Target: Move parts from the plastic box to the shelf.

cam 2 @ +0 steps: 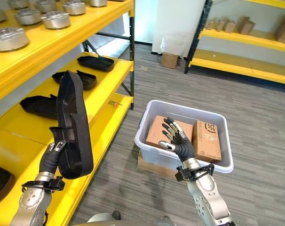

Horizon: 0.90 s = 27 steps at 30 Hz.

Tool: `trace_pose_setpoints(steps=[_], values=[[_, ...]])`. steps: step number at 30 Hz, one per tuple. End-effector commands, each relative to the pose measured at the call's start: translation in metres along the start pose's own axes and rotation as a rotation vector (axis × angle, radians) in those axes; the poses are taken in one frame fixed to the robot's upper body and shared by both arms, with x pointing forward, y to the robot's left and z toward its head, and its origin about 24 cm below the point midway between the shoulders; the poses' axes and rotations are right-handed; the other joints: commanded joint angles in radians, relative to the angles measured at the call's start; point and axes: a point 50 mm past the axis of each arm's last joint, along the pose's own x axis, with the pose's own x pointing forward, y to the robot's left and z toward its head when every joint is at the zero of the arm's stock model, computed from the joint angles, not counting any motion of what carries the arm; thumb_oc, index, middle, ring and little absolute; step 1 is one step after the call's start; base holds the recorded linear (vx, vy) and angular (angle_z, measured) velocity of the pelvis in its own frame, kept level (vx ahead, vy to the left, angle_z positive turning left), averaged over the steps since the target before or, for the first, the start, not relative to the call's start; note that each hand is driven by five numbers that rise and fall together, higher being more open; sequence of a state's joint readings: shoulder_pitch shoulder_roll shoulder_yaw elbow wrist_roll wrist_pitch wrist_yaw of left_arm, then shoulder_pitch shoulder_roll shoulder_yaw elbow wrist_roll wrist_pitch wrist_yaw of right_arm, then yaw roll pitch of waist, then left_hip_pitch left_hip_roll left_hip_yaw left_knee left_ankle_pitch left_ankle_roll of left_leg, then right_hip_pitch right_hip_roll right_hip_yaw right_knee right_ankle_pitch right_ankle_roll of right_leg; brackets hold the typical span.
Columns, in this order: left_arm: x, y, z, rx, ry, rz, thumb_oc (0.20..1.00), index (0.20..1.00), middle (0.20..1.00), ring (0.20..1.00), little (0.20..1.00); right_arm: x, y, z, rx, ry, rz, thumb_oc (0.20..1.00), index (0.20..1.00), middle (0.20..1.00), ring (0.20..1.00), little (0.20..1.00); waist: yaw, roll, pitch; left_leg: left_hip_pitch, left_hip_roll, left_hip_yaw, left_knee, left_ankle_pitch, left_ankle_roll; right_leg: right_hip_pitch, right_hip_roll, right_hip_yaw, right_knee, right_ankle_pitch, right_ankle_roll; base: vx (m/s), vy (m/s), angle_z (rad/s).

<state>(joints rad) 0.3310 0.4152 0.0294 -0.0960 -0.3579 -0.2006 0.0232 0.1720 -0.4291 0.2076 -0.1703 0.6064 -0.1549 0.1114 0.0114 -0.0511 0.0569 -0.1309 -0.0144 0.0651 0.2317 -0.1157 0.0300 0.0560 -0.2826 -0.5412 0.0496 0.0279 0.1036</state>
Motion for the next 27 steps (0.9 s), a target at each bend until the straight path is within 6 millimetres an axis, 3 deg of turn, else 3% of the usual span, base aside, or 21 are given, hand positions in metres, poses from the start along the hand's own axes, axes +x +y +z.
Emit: trace_pose_setpoints(steps=[1, 4, 5, 6, 7, 8, 9, 10, 11, 12, 15, 16, 20, 21, 27], values=[[0.012, 0.003, 0.055, 0.104, -0.282, -0.014, 0.200, 0.200, 0.200, 0.200, 0.200, 0.019, 0.006, 0.015, -0.014, -0.104, 0.033, 1.000, 1.000, 1.000, 1.000, 1.000, 0.014, 0.040, -0.005, 0.147, -0.022, -0.063, -0.203, 0.002, 0.012, -0.013, -0.075, 0.018, 0.074, 0.062, 0.066, 0.00, 0.246, 0.63], [0.013, 0.005, 0.057, 0.144, -0.293, 0.002, 0.200, 0.200, 0.200, 0.200, 0.200, 0.023, 0.013, 0.012, -0.005, -0.099, 0.054, 1.000, 1.000, 1.000, 1.000, 1.000, 0.014, 0.046, 0.007, 0.173, -0.048, -0.070, -0.243, 0.016, 0.039, -0.051, -0.120, 0.042, 0.171, 0.101, 0.078, -0.04, 0.246, 0.43], [0.019, 0.004, 0.063, 0.156, -0.325, 0.001, 0.200, 0.200, 0.200, 0.200, 0.200, 0.029, 0.023, 0.012, 0.012, -0.101, 0.101, 1.000, 1.000, 1.000, 1.000, 1.000, -0.019, 0.061, 0.041, 0.175, -0.047, -0.107, -0.270, 0.079, 0.063, -0.130, -0.047, 0.194, 0.321, 0.086, 0.023, -0.14, 0.188, 0.28], [0.019, 0.003, 0.063, 0.156, -0.326, 0.002, 0.200, 0.200, 0.200, 0.200, 0.200, 0.029, 0.023, 0.012, 0.011, -0.102, 0.102, 1.000, 1.000, 1.000, 1.000, 1.000, -0.016, 0.060, 0.041, 0.175, -0.047, -0.103, -0.273, 0.079, 0.061, -0.139, -0.048, 0.200, 0.332, 0.079, 0.022, -0.15, 0.201, 0.39], [0.021, 0.003, 0.066, 0.159, -0.338, 0.001, 0.200, 0.200, 0.200, 0.200, 0.200, 0.032, 0.026, 0.015, 0.005, -0.109, 0.123, 1.000, 1.000, 1.000, 1.000, 1.000, -0.016, 0.062, 0.040, 0.176, -0.042, -0.101, -0.281, 0.088, 0.060, -0.153, -0.002, 0.231, 0.353, 0.040, 0.009, -0.01, 0.014, 0.64], [0.021, 0.003, 0.066, 0.159, -0.338, 0.001, 0.200, 0.200, 0.200, 0.200, 0.200, 0.032, 0.026, 0.015, 0.005, -0.109, 0.122, 1.000, 1.000, 1.000, 1.000, 1.000, -0.015, 0.062, 0.040, 0.176, -0.042, -0.101, -0.281, 0.088, 0.060, -0.153, -0.002, 0.231, 0.353, 0.040, 0.009, -0.01, 0.035, 0.34], [0.023, -0.001, 0.063, 0.156, -0.328, -0.006, 0.200, 0.200, 0.200, 0.200, 0.200, 0.031, 0.024, 0.018, -0.018, -0.115, 0.139, 1.000, 1.000, 1.000, 1.000, 1.000, -0.031, 0.051, 0.024, 0.160, -0.047, -0.143, -0.284, 0.115, 0.057, -0.164, 0.176, 0.327, 0.381, -0.085, -0.024, -0.02, 0.013, 0.13], [0.023, -0.001, 0.063, 0.155, -0.328, -0.006, 0.200, 0.200, 0.200, 0.200, 0.200, 0.031, 0.024, 0.019, -0.019, -0.115, 0.138, 1.000, 1.000, 1.000, 1.000, 1.000, -0.031, 0.052, 0.022, 0.156, -0.045, -0.143, -0.284, 0.118, 0.056, -0.166, 0.177, 0.326, 0.377, -0.081, -0.026, -0.01, -0.013, 0.05], [0.023, -0.002, 0.059, 0.148, -0.312, -0.010, 0.200, 0.200, 0.200, 0.200, 0.200, 0.029, 0.023, 0.020, -0.033, -0.117, 0.140, 1.000, 1.000, 1.000, 1.000, 1.000, -0.042, 0.037, 0.016, 0.149, -0.056, -0.168, -0.278, 0.119, 0.055, -0.168, 0.239, 0.387, 0.361, -0.120, -0.031, -0.02, -0.047, 0.67], [0.023, -0.004, 0.059, 0.144, -0.313, -0.015, 0.200, 0.200, 0.200, 0.200, 0.200, 0.028, 0.022, 0.021, -0.030, -0.118, 0.139, 1.000, 1.000, 1.000, 1.000, 1.000, -0.046, 0.029, 0.012, 0.134, -0.062, -0.184, -0.268, 0.123, 0.051, -0.167, 0.269, 0.423, 0.332, -0.127, -0.039, -0.03, -0.072, 0.79], [0.023, -0.005, 0.058, 0.131, -0.312, -0.016, 0.200, 0.200, 0.200, 0.200, 0.200, 0.027, 0.022, 0.020, -0.013, -0.117, 0.142, 1.000, 1.000, 1.000, 1.000, 1.000, -0.046, 0.010, -0.001, 0.110, -0.072, -0.199, -0.263, 0.125, 0.043, -0.130, 0.281, 0.463, 0.211, -0.125, -0.049, -0.09, -0.115, 0.41], [0.022, -0.006, 0.057, 0.125, -0.311, -0.012, 0.200, 0.200, 0.200, 0.200, 0.200, 0.026, 0.023, 0.020, 0.002, -0.114, 0.143, 1.000, 1.000, 1.000, 1.000, 1.000, -0.041, 0.001, -0.012, 0.090, -0.076, -0.200, -0.257, 0.126, 0.035, -0.092, 0.285, 0.475, 0.109, -0.126, -0.051, -0.05, -0.075, 0.14], [0.018, -0.006, 0.054, 0.119, -0.302, -0.006, 0.200, 0.200, 0.200, 0.200, 0.200, 0.026, 0.023, 0.017, 0.013, -0.102, 0.148, 1.000, 1.000, 1.000, 1.000, 1.000, -0.029, -0.002, -0.021, 0.076, -0.071, -0.203, -0.252, 0.132, 0.026, -0.057, 0.290, 0.471, 0.024, -0.109, -0.056, -0.07, -0.098, 0.16], [0.013, -0.002, 0.052, 0.105, -0.286, 0.008, 0.200, 0.200, 0.200, 0.200, 0.200, 0.026, 0.023, 0.020, 0.012, -0.108, 0.158, 1.000, 1.000, 1.000, 1.000, 1.000, -0.013, -0.007, -0.024, 0.057, -0.067, -0.199, -0.247, 0.143, 0.011, -0.029, 0.288, 0.438, -0.035, -0.096, -0.056, -0.07, -0.097, 0.09], [0.012, -0.005, 0.048, 0.080, -0.272, -0.001, 0.200, 0.200, 0.200, 0.200, 0.200, 0.032, 0.022, 0.029, -0.027, -0.138, 0.162, 1.000, 1.000, 1.000, 1.000, 1.000, -0.004, 0.000, 0.012, -0.031, -0.092, -0.231, -0.159, 0.166, -0.029, -0.020, 0.280, 0.385, -0.084, -0.080, -0.074, -0.13, -0.051, 0.36]])
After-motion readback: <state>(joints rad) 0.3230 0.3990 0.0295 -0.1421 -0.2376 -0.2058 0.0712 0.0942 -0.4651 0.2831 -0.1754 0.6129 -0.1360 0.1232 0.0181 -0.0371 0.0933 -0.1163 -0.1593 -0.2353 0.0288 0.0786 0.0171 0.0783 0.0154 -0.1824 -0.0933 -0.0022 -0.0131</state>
